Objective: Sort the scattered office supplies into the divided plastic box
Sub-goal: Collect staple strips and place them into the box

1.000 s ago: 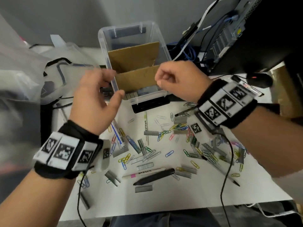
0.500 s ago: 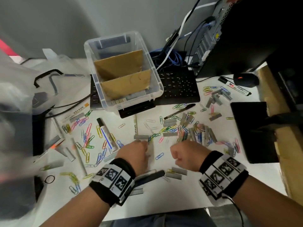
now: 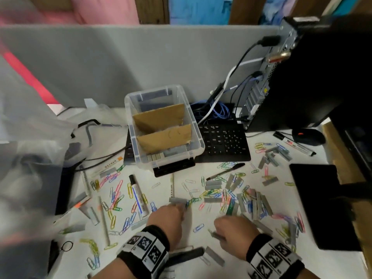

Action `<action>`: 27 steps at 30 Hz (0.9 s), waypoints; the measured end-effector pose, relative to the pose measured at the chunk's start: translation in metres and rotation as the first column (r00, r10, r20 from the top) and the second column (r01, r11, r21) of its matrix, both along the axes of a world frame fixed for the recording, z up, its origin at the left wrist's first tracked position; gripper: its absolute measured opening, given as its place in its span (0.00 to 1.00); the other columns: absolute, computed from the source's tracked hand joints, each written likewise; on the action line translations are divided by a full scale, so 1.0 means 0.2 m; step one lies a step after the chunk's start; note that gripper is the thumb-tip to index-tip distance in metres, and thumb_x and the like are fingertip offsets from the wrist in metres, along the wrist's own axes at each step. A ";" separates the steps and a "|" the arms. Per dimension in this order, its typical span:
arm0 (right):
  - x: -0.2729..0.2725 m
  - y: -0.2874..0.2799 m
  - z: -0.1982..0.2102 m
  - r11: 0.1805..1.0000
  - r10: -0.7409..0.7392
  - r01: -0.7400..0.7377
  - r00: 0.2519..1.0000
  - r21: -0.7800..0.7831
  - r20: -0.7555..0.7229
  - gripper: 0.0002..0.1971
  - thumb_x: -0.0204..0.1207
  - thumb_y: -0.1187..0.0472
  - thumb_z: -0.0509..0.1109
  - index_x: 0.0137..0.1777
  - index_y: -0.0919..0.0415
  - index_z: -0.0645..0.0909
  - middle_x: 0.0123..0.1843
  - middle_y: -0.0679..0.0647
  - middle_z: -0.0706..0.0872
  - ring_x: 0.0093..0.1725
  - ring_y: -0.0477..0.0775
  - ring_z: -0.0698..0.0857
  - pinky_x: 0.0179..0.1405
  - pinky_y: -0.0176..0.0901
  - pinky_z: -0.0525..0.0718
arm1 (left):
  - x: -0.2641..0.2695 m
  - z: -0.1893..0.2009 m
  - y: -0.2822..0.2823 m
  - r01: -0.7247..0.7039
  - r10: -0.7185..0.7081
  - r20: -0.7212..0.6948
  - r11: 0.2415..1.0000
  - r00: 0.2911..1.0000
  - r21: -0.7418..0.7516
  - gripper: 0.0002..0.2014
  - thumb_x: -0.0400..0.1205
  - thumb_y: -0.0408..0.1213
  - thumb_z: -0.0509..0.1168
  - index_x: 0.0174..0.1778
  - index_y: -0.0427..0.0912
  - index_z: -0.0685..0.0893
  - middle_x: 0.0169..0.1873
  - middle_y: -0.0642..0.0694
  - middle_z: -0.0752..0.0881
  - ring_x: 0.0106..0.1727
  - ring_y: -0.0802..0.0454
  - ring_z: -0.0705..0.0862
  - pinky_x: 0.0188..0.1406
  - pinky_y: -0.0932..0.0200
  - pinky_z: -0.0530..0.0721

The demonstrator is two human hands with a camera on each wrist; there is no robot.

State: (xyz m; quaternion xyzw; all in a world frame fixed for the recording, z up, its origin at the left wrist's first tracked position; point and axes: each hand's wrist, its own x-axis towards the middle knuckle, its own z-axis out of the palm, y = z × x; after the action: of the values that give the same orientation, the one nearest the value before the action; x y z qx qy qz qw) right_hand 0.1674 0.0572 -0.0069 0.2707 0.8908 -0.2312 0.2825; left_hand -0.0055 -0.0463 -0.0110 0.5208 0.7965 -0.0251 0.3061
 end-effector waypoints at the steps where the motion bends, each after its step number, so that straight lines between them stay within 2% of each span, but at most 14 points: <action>1: 0.00 0.02 0.01 0.998 -0.046 0.044 0.997 -0.036 -0.059 0.14 0.78 0.59 0.61 0.32 0.50 0.62 0.47 0.51 0.74 0.43 0.58 0.75 0.42 0.46 0.73 | -0.01 0.00 0.00 -0.018 0.018 0.023 0.999 1.000 0.035 0.18 0.79 0.31 0.57 0.63 0.53 0.76 0.58 0.51 0.82 0.56 0.51 0.82 0.57 0.58 0.81; 3: -0.01 0.06 0.03 0.988 -0.130 0.113 0.975 -0.103 -0.180 0.16 0.74 0.61 0.64 0.31 0.49 0.60 0.46 0.48 0.72 0.43 0.56 0.76 0.44 0.43 0.76 | -0.03 0.00 0.02 -0.054 0.047 0.080 0.995 0.996 0.082 0.22 0.78 0.31 0.56 0.67 0.54 0.75 0.59 0.53 0.82 0.57 0.52 0.82 0.57 0.59 0.81; 6: -0.05 0.10 0.08 0.977 -0.201 0.170 0.932 -0.128 -0.301 0.16 0.74 0.64 0.63 0.32 0.48 0.60 0.40 0.46 0.73 0.40 0.49 0.72 0.45 0.43 0.75 | -0.06 0.02 0.05 -0.090 0.082 0.129 0.994 0.988 0.064 0.08 0.77 0.35 0.58 0.51 0.50 0.76 0.50 0.52 0.80 0.51 0.51 0.81 0.49 0.61 0.79; 8: -0.08 0.12 0.10 0.962 -0.266 0.221 0.897 -0.163 -0.352 0.14 0.74 0.64 0.64 0.34 0.49 0.63 0.34 0.46 0.72 0.34 0.45 0.70 0.40 0.44 0.76 | -0.07 0.02 0.07 -0.080 0.073 0.156 0.996 0.985 0.043 0.04 0.77 0.38 0.58 0.46 0.49 0.76 0.47 0.52 0.77 0.47 0.52 0.78 0.46 0.62 0.77; 10: -0.11 0.13 0.12 0.948 -0.314 0.261 0.866 -0.182 -0.389 0.09 0.75 0.64 0.66 0.39 0.51 0.68 0.35 0.50 0.76 0.33 0.46 0.73 0.38 0.43 0.77 | -0.08 0.02 0.08 -0.070 0.063 0.169 0.997 0.984 0.037 0.02 0.78 0.39 0.58 0.41 0.48 0.75 0.46 0.50 0.78 0.46 0.51 0.78 0.47 0.63 0.77; 12: -0.14 0.14 0.14 0.930 -0.361 0.292 0.838 -0.222 -0.410 0.07 0.76 0.62 0.68 0.47 0.52 0.71 0.37 0.54 0.79 0.34 0.47 0.76 0.38 0.40 0.79 | -0.08 0.03 0.10 -0.077 0.065 0.190 0.995 0.980 0.056 0.07 0.78 0.38 0.58 0.34 0.50 0.72 0.45 0.49 0.78 0.44 0.50 0.78 0.41 0.65 0.75; 14: -0.17 0.16 0.16 0.907 -0.414 0.321 0.798 -0.273 -0.438 0.10 0.77 0.62 0.69 0.51 0.49 0.71 0.34 0.52 0.78 0.32 0.45 0.77 0.36 0.37 0.80 | -0.09 0.06 0.12 -0.116 0.094 0.233 0.990 0.968 0.083 0.06 0.78 0.38 0.59 0.36 0.48 0.74 0.42 0.48 0.81 0.37 0.52 0.79 0.33 0.65 0.77; 15: -0.18 0.17 0.17 0.888 -0.451 0.340 0.771 -0.308 -0.449 0.10 0.77 0.63 0.69 0.51 0.49 0.71 0.32 0.51 0.77 0.31 0.44 0.77 0.35 0.35 0.81 | -0.09 0.08 0.12 -0.147 0.115 0.271 0.984 0.956 0.102 0.04 0.78 0.37 0.60 0.38 0.47 0.75 0.40 0.48 0.83 0.35 0.52 0.81 0.33 0.63 0.81; 17: -0.21 0.19 0.20 0.839 -0.533 0.373 0.707 -0.396 -0.465 0.09 0.78 0.64 0.68 0.51 0.51 0.73 0.30 0.52 0.77 0.28 0.41 0.80 0.35 0.34 0.86 | -0.10 0.11 0.14 -0.204 0.144 0.343 0.968 0.928 0.148 0.04 0.77 0.37 0.62 0.37 0.50 0.76 0.37 0.51 0.85 0.36 0.55 0.82 0.40 0.60 0.85; 19: -0.24 0.21 0.23 0.845 -0.531 0.382 0.685 -0.374 -0.499 0.07 0.79 0.62 0.67 0.50 0.49 0.73 0.30 0.53 0.85 0.29 0.43 0.84 0.36 0.37 0.86 | -0.11 0.15 0.15 -0.243 0.145 0.397 0.947 0.906 0.210 0.07 0.77 0.35 0.63 0.35 0.51 0.76 0.35 0.51 0.84 0.35 0.57 0.82 0.42 0.60 0.84; 22: -0.28 0.23 0.28 0.850 -0.526 0.388 0.661 -0.357 -0.534 0.04 0.81 0.56 0.64 0.46 0.44 0.74 0.32 0.50 0.89 0.33 0.50 0.87 0.38 0.45 0.85 | -0.11 0.24 0.18 -0.349 0.153 0.552 0.897 0.820 0.271 0.05 0.79 0.31 0.63 0.40 0.45 0.78 0.38 0.43 0.86 0.35 0.50 0.86 0.43 0.51 0.88; 24: -0.30 0.24 0.31 0.844 -0.537 0.396 0.629 -0.362 -0.562 0.04 0.80 0.57 0.65 0.45 0.46 0.76 0.33 0.52 0.89 0.33 0.52 0.87 0.38 0.47 0.84 | -0.12 0.28 0.20 -0.396 0.128 0.627 0.865 0.768 0.308 0.04 0.81 0.30 0.62 0.43 0.42 0.77 0.39 0.41 0.86 0.35 0.49 0.86 0.41 0.49 0.89; 27: -0.34 0.26 0.35 0.826 -0.562 0.420 0.551 -0.377 -0.616 0.03 0.79 0.61 0.67 0.43 0.54 0.79 0.33 0.54 0.87 0.33 0.49 0.88 0.39 0.47 0.85 | -0.14 0.32 0.24 -0.461 0.064 0.722 0.808 0.689 0.368 0.07 0.83 0.30 0.61 0.43 0.47 0.78 0.34 0.46 0.83 0.35 0.49 0.81 0.38 0.48 0.83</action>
State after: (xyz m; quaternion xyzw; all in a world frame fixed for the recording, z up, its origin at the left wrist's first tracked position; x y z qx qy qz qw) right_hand 0.0998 0.1085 0.0635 0.3724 0.7906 -0.4677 -0.1323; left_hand -0.0329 0.0014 0.0537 0.4306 0.6720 0.4302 0.4219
